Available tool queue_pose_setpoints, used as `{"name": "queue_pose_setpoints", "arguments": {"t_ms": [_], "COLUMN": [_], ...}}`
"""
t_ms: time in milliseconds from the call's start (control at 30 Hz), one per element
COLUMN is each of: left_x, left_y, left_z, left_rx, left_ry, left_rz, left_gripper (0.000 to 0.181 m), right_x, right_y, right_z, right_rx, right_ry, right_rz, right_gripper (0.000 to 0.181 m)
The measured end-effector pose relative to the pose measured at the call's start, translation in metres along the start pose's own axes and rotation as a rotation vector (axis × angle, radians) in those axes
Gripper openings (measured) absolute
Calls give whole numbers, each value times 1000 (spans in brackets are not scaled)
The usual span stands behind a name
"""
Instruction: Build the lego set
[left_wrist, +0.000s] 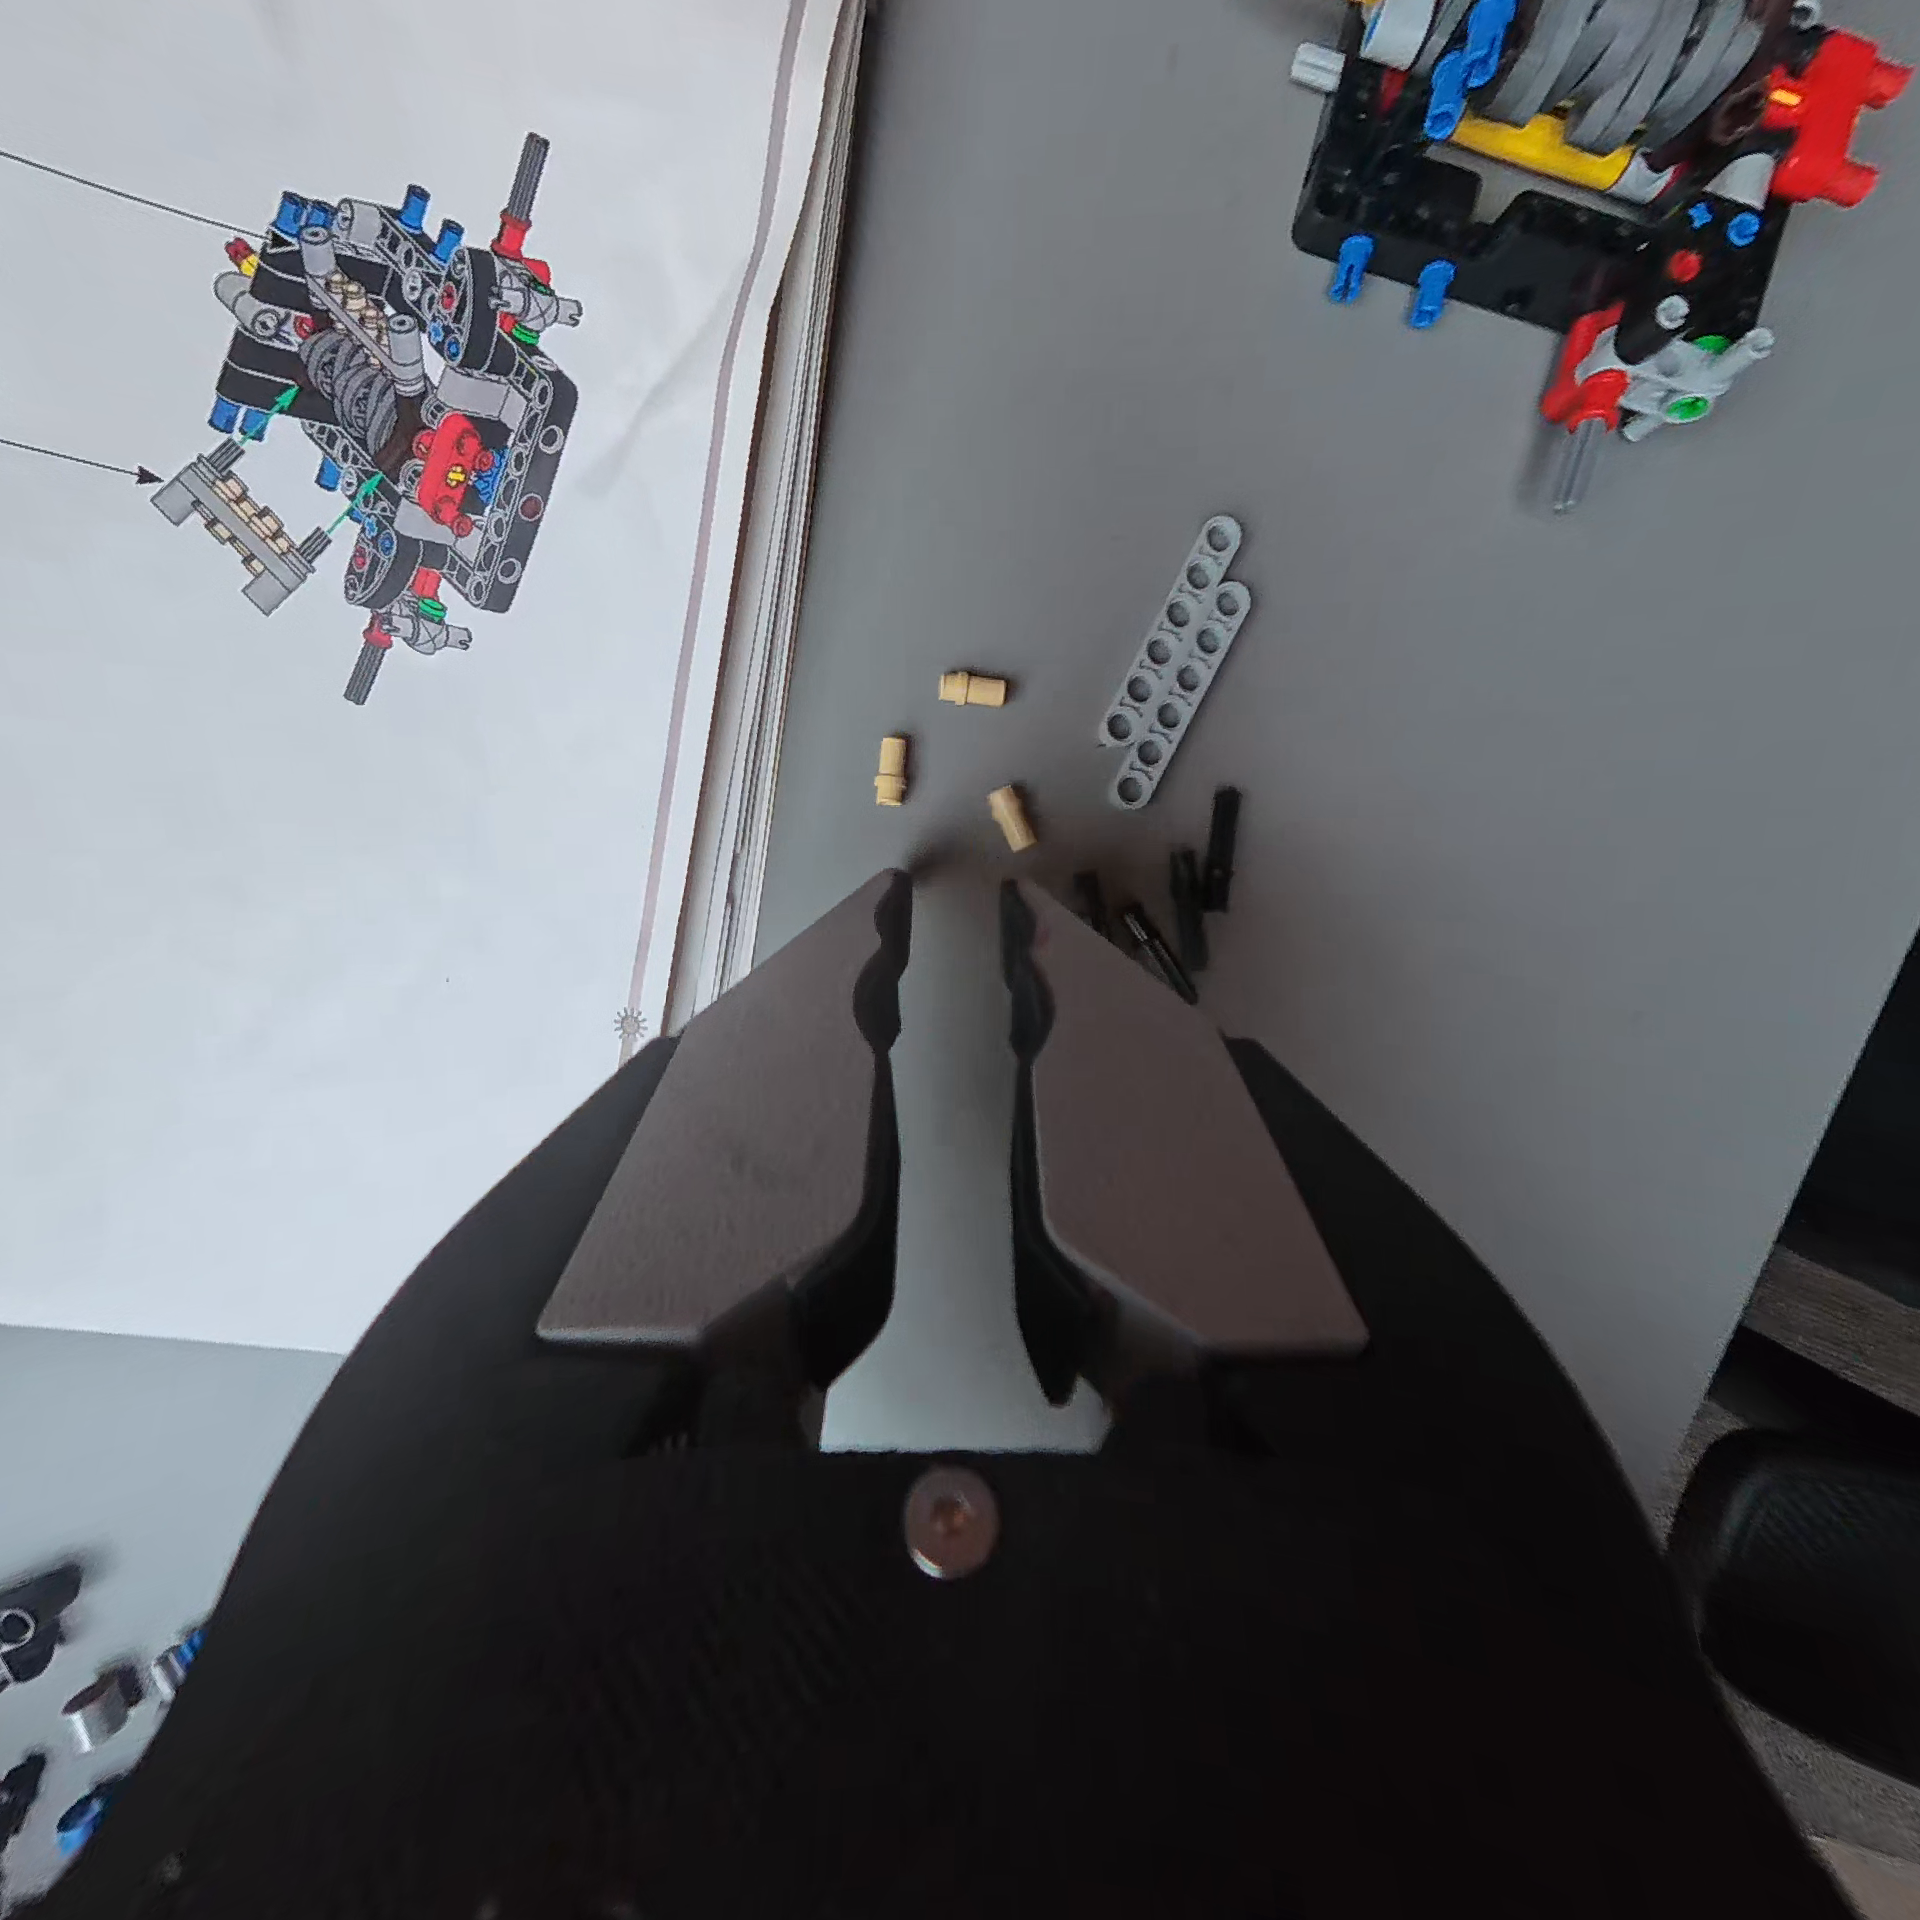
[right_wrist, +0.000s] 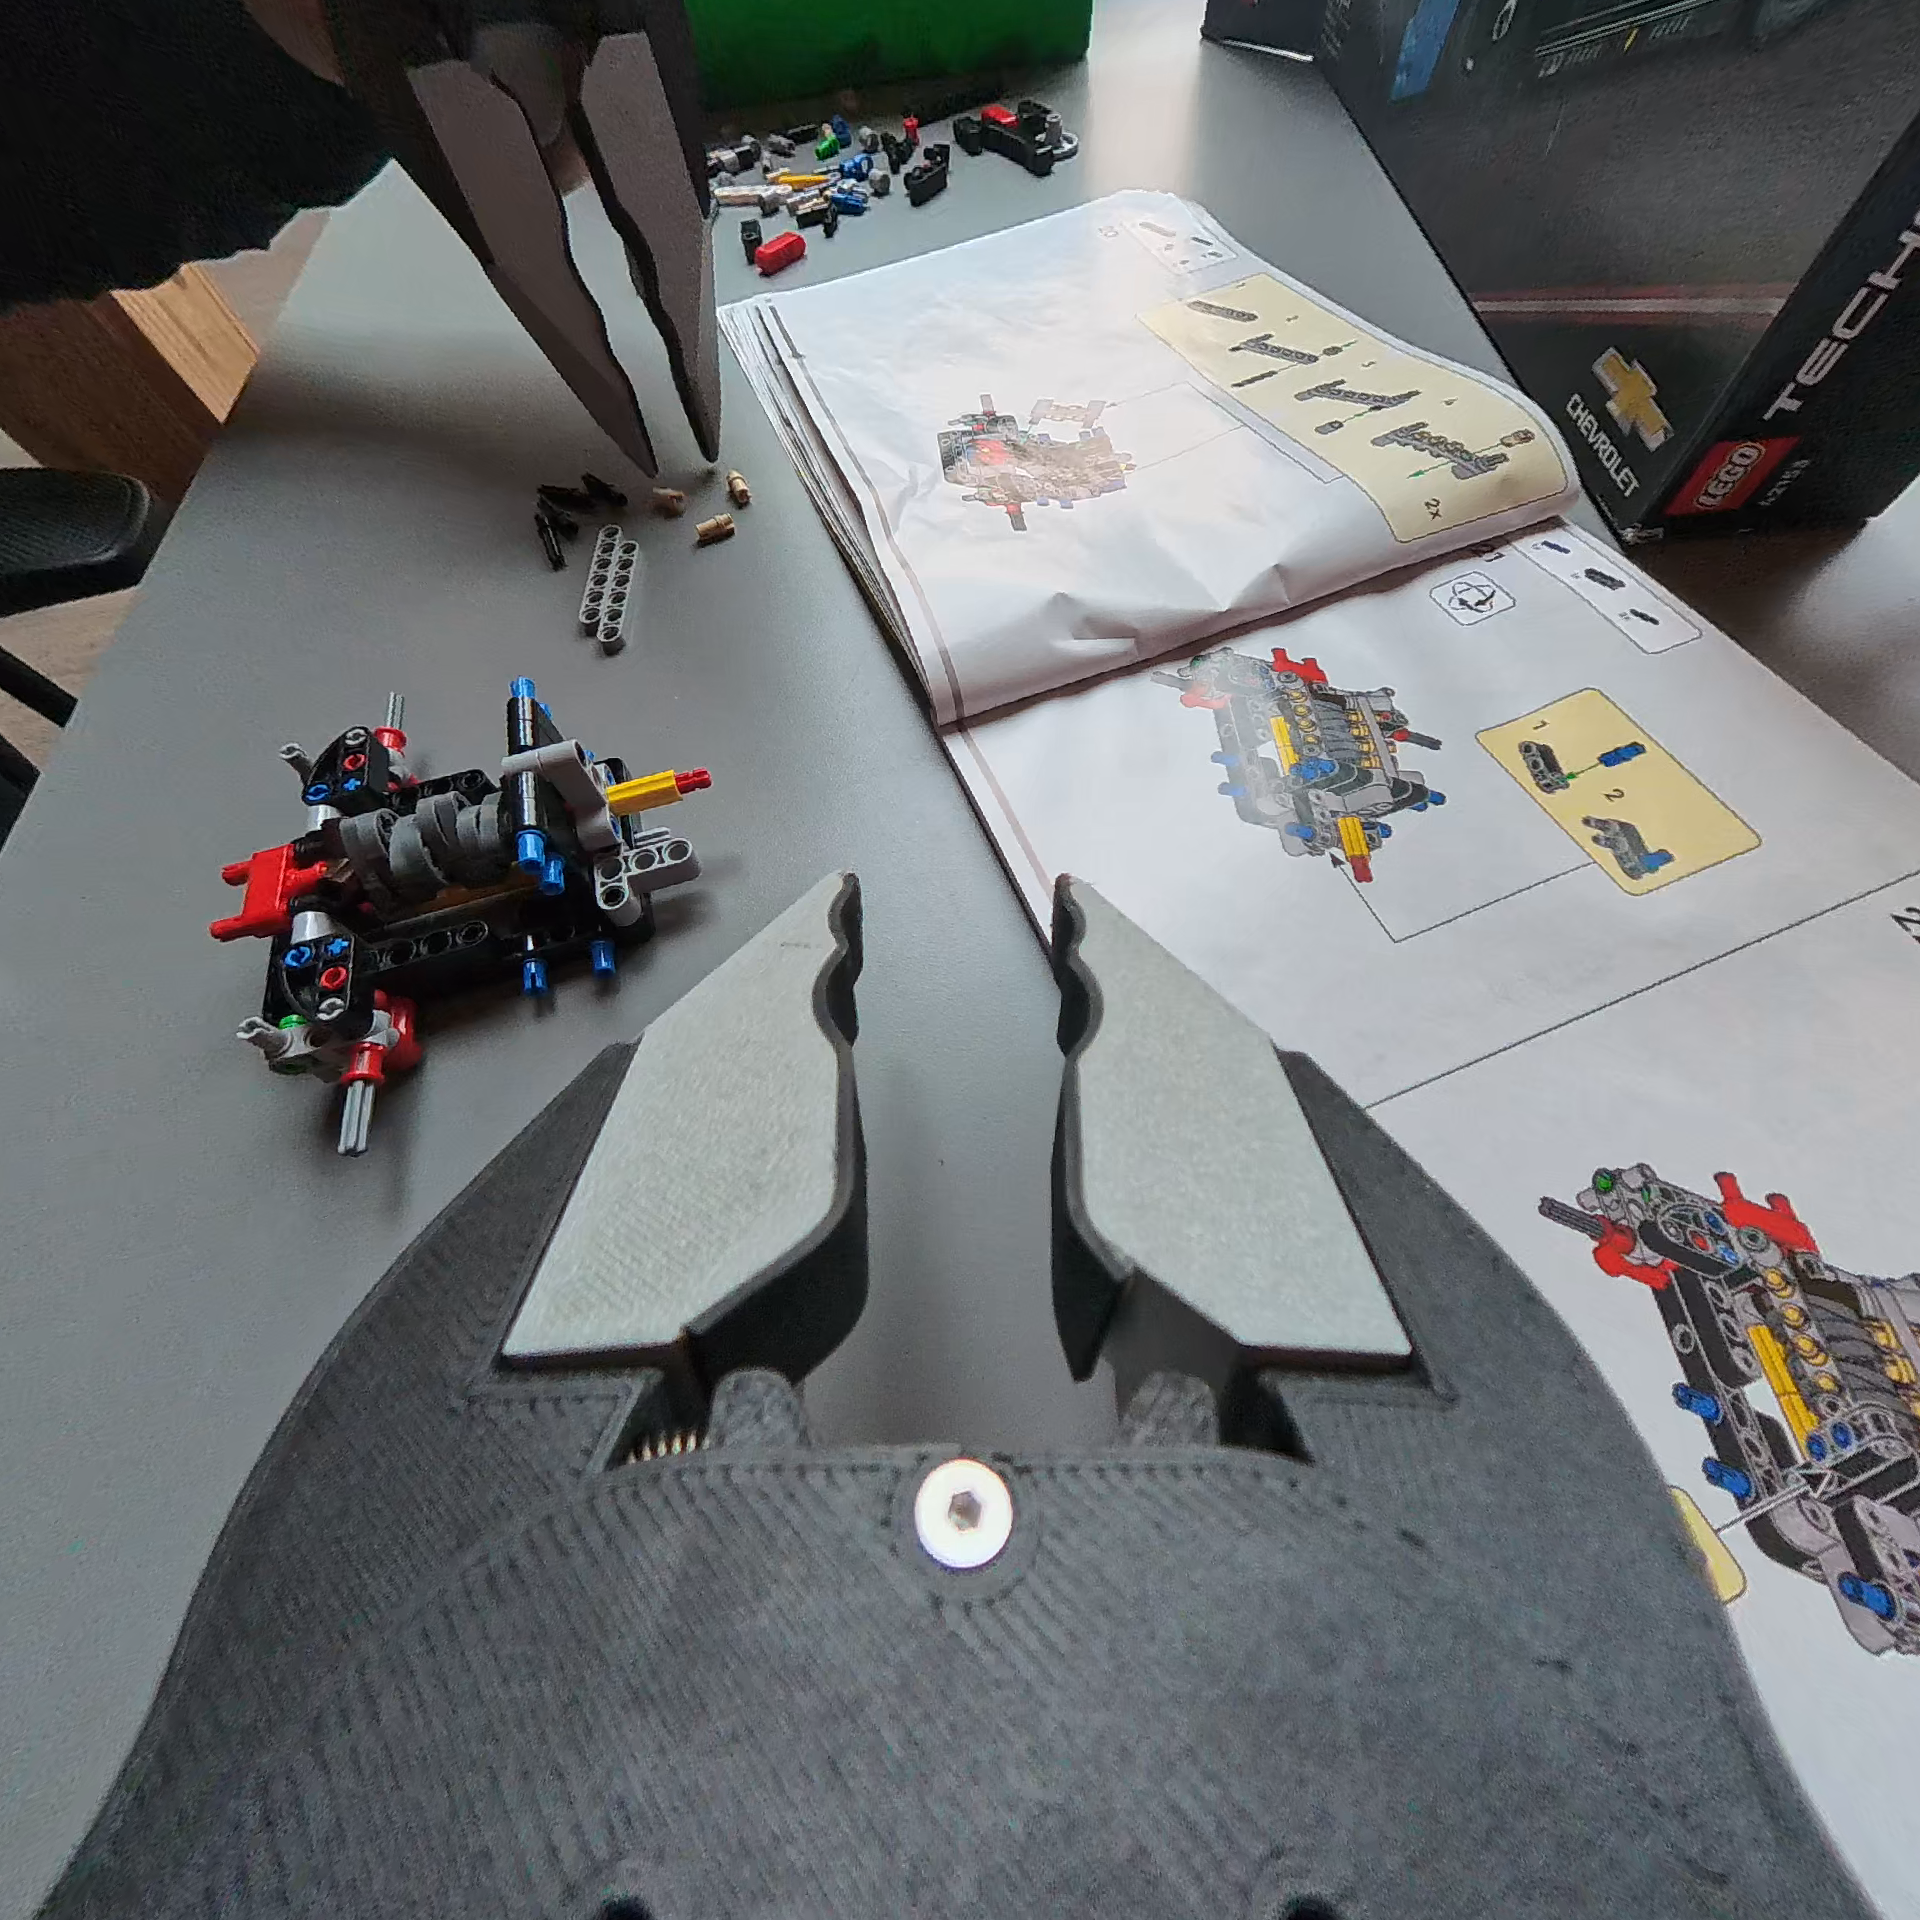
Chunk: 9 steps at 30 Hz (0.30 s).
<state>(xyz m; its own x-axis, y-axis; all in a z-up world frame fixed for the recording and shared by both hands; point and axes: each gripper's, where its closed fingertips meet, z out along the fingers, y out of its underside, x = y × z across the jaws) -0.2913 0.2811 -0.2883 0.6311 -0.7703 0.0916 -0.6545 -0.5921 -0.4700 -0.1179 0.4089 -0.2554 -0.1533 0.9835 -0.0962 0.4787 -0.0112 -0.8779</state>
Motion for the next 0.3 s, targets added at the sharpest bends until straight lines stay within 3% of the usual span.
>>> {"name": "queue_pose_setpoints", "arguments": {"t_ms": [300], "left_x": [-5], "left_y": [0], "left_z": [-20], "left_rx": [107], "left_ry": [-72], "left_rz": [-74], "left_gripper": [9], "right_x": [0], "right_y": [0], "right_z": [1], "right_rx": [-5], "right_ry": [14], "right_rz": [-13], "right_gripper": [35]}}
